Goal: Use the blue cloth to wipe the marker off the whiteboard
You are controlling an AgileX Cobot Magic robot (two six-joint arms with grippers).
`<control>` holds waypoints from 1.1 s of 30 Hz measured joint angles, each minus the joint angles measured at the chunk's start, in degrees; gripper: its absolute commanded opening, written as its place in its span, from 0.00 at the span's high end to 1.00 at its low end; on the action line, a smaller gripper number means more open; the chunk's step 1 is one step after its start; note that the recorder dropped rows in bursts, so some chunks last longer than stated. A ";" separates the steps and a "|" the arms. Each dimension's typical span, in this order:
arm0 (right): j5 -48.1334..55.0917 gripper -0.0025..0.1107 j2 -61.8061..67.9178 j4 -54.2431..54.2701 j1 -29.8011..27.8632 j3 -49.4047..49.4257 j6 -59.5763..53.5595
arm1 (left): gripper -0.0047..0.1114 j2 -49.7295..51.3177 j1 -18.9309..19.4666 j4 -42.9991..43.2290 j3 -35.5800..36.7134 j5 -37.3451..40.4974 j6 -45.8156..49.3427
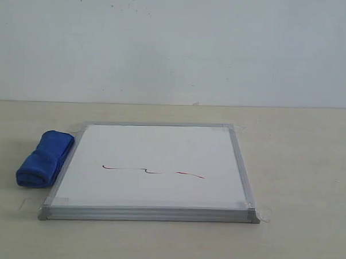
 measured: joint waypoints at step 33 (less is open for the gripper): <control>0.00 0.98 0.00 0.00 0.00 0.00 0.00 | 0.93 -0.15 0.00 -10.58 -17.00 7.29 0.00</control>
